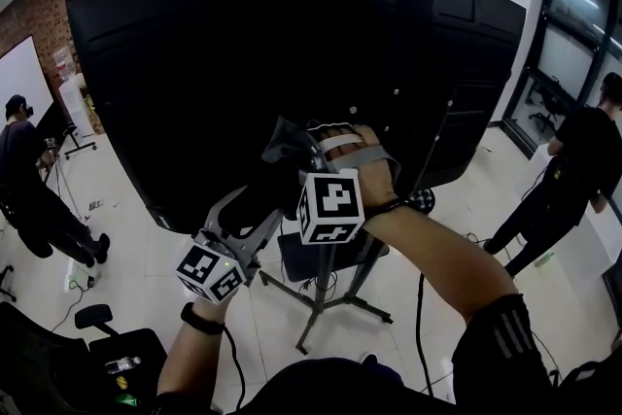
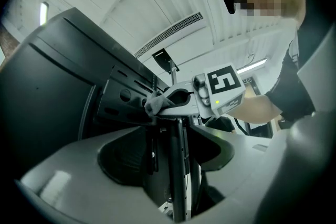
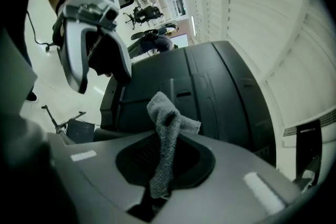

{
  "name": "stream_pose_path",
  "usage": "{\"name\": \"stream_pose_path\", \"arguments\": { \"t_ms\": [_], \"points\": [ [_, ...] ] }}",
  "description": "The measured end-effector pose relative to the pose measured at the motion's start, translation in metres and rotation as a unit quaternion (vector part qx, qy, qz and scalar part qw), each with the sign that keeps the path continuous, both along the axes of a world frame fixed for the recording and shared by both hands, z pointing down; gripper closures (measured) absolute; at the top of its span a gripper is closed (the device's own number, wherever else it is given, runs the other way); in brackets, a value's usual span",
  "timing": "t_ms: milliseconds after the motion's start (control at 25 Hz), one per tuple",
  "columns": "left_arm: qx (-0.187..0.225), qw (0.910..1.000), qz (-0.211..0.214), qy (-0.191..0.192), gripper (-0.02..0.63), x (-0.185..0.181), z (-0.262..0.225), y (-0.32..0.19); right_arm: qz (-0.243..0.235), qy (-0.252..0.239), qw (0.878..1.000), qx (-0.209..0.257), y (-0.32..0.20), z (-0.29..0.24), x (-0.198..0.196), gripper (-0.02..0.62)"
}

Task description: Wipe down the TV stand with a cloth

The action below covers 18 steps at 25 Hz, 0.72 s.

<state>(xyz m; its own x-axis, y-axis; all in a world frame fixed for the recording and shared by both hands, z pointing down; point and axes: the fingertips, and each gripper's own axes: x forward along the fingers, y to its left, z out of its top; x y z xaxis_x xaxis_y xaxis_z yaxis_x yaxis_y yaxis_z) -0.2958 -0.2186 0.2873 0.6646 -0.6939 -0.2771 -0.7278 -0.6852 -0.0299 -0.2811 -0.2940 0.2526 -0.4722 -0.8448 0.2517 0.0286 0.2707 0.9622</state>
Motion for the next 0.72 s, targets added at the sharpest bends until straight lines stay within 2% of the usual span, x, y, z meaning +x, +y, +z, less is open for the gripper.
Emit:
{"name": "stream_pose_path", "arguments": {
  "t_ms": [80,160,240,520,720],
  "points": [
    [0.001,1.0000,-0.004,-0.003,0.323,0.004,-0.007,0.003,-0.034,-0.055,0.997,-0.032,0.016,-0.010,0.002,0.572],
    [0.006,1.0000,-0.005,-0.005,0.324,0.010,-0.014,0.005,-0.064,-0.113,0.989,-0.067,0.031,-0.026,0.010,0.572],
    [0.017,0.9998,-0.006,-0.007,0.324,0.018,-0.025,0.008,-0.083,-0.156,0.981,-0.078,0.040,-0.045,0.025,0.572],
    [0.039,0.9989,-0.014,-0.019,0.324,0.062,-0.052,0.011,-0.114,-0.228,0.965,-0.063,0.038,-0.095,0.091,0.572],
    [0.032,0.9988,-0.034,-0.012,0.324,0.086,-0.057,-0.002,-0.137,-0.274,0.946,-0.104,0.011,-0.106,0.122,0.571]
  ]
}}
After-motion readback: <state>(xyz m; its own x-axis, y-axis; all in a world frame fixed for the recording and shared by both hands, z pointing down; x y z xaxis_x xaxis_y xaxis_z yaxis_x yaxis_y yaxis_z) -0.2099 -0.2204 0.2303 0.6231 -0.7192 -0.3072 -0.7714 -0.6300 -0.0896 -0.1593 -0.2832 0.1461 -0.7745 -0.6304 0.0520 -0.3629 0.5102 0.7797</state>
